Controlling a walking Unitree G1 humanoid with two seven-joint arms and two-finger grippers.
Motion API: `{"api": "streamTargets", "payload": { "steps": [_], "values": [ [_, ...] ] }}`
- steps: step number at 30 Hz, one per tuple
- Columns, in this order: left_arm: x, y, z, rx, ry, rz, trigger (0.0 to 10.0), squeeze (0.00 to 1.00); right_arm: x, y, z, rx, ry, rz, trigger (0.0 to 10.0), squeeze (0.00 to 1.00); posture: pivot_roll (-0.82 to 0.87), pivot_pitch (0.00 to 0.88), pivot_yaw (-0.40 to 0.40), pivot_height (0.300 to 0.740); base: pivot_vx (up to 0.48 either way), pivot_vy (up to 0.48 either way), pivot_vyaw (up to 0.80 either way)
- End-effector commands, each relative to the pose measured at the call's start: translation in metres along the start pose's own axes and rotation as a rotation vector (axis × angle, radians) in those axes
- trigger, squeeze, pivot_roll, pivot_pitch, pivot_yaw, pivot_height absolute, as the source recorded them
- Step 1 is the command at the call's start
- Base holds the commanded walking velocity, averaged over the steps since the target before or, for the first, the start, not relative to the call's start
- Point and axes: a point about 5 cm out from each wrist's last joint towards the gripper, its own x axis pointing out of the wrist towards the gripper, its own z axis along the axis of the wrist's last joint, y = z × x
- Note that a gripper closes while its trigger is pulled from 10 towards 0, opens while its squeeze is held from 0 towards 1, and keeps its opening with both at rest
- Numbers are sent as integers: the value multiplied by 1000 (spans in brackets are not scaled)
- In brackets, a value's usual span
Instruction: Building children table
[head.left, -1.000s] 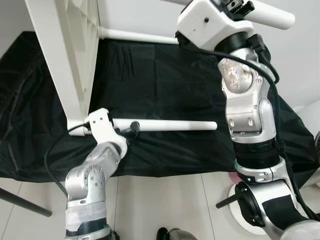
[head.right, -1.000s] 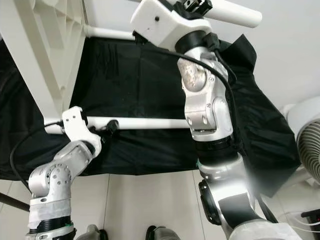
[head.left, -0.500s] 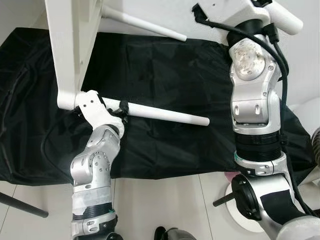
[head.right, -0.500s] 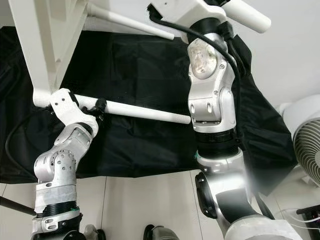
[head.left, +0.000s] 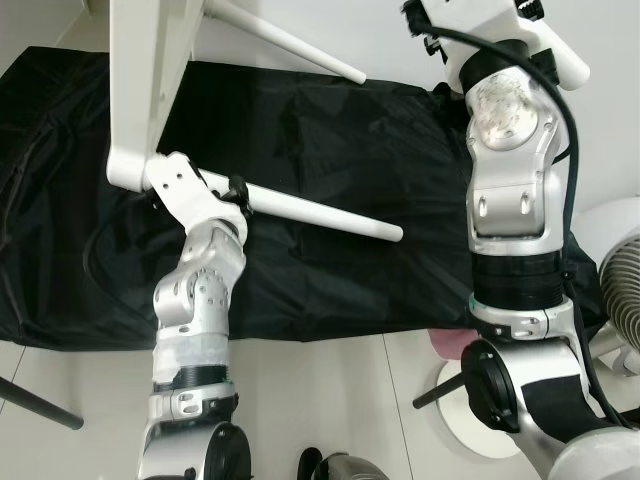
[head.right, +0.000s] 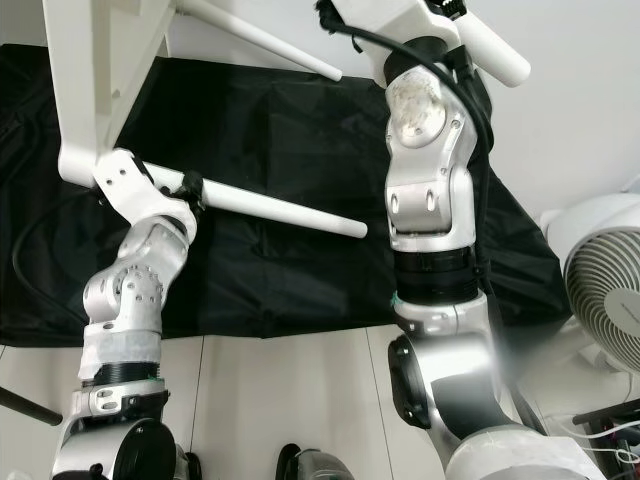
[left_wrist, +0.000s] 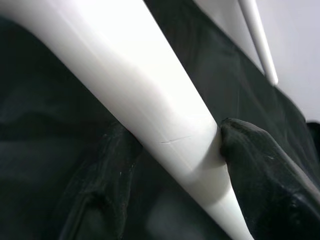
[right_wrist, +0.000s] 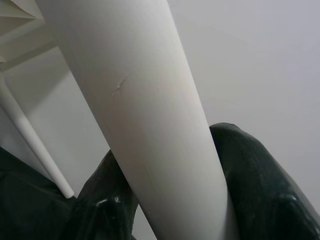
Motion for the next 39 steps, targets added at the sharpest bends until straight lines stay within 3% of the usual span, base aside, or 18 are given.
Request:
{"api": "streamTargets", "payload": {
  "steps": [1,2,3,5,9,15,18,20,22,23,24,25,27,34,35,36,39],
  "values": [
    [-6,-45,49,-43,-250,-152,0,0,-6,-1,13,349,-82,25,0,0,-46,158,-25,740,0,0,0],
    [-6,-45,49,-43,-250,-152,0,0,-6,-1,13,349,-82,25,0,0,-46,158,-25,740,0,0,0],
    [-10,-51,62,-32,-310,-188,0,0,-8,-7,11,367,-85,17,0,0,-45,160,-26,740,0,0,0],
    [-10,-51,62,-32,-310,-188,0,0,-8,-7,11,367,-85,17,0,0,-45,160,-26,740,0,0,0],
    [-28,-71,103,-36,-487,-319,0,0,-20,-23,-5,363,-82,-30,0,0,-37,160,-37,740,0,0,0],
    [-36,-80,128,-48,-576,-386,0,0,-29,-29,-15,362,-79,-78,0,0,-36,161,-43,740,0,0,0],
    [-45,-96,150,-69,-654,-509,0,0,-56,-30,-45,379,3,-170,0,0,-19,162,-46,740,0,0,0],
    [-45,-96,150,-69,-654,-509,0,0,-56,-30,-45,379,3,-170,0,0,-19,162,-46,740,0,0,0],
    [-51,-103,153,-43,-672,-562,0,0,-79,-20,-74,400,133,-178,0,0,-15,161,-39,740,0,0,0],
    [-51,-103,153,-43,-672,-562,0,0,-79,-20,-74,400,133,-178,0,0,-15,161,-39,740,0,0,0],
    [-54,-109,151,-13,-664,-595,0,0,-96,-11,-93,418,214,-177,0,0,-11,166,-37,740,0,0,0],
    [-54,-109,151,-13,-664,-595,0,0,-96,-11,-93,418,214,-177,0,0,-11,166,-37,740,0,0,0],
    [-56,-119,144,36,-639,-636,0,0,-118,0,-116,474,313,-196,0,0,-17,170,-27,740,0,0,0],
    [-47,-128,124,129,-543,-680,0,0,-139,11,-131,542,343,-218,0,0,-15,180,-22,740,0,0,0],
    [-46,-129,122,166,-534,-686,8157,0,-142,12,-133,558,345,-224,2706,0,-14,181,-18,740,0,0,0],
    [-46,-130,119,191,-523,-697,10000,0,-146,14,-134,564,351,-225,10000,0,-14,184,-18,740,0,0,0],
    [-47,-130,116,213,-501,-717,10000,0,-151,17,-136,564,364,-224,10000,0,-11,185,-17,740,0,0,0]
  ]
}}
